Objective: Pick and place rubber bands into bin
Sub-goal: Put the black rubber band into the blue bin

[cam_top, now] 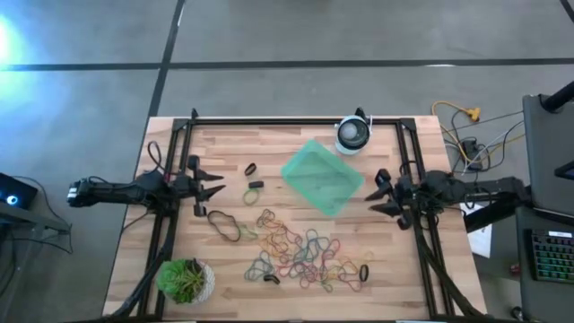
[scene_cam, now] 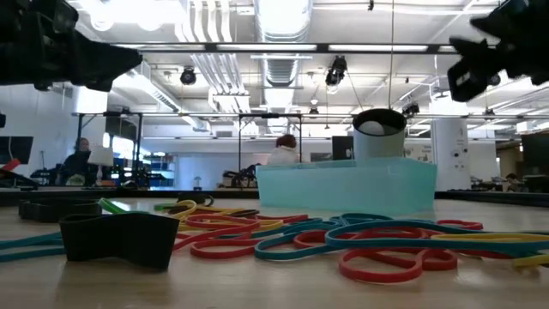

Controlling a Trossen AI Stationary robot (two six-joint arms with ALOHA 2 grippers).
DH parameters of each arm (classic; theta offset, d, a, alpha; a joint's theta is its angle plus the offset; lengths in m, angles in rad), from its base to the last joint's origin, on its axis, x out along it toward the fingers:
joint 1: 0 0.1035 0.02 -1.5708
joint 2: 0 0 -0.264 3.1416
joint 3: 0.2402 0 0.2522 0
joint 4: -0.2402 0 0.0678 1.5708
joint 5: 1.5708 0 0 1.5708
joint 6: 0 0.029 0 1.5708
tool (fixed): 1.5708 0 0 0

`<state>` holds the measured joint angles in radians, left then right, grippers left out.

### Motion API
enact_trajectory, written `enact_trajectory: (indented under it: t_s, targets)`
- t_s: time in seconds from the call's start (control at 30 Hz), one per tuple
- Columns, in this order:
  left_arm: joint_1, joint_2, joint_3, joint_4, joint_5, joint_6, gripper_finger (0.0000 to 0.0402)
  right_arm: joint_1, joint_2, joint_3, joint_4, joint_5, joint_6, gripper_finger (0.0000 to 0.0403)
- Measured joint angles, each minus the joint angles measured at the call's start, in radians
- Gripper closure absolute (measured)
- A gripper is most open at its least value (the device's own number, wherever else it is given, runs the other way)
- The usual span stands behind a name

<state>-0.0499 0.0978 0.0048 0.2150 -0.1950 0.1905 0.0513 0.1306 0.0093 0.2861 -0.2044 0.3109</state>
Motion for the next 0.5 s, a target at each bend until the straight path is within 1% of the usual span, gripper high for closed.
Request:
enact_trajectory:
  t_s: [0.07, 0.17, 0.3, 0.43, 0.5]
  targets:
    - [0.0, 0.0, 0.0, 0.016, -0.001, 0.0, 0.0303, 0.002, 0.023, 0.0, 0.074, 0.003, -0.003, 0.0271]
    - [0.0, 0.0, 0.0, 0.017, -0.001, -0.001, 0.0303, 0.002, 0.059, 0.0, 0.135, 0.002, -0.021, 0.0271]
    - [0.0, 0.0, 0.0, 0.017, -0.002, 0.0, 0.0303, 0.009, 0.123, 0.0, 0.139, -0.005, 0.025, 0.0271]
    - [0.0, 0.003, 0.0, 0.054, -0.003, 0.058, 0.0303, 0.028, 0.238, 0.0, 0.155, 0.009, 0.032, 0.0271]
    - [0.0, 0.005, 0.0, 0.089, -0.004, 0.048, 0.0303, 0.036, 0.301, 0.0, 0.168, 0.022, 0.066, 0.0271]
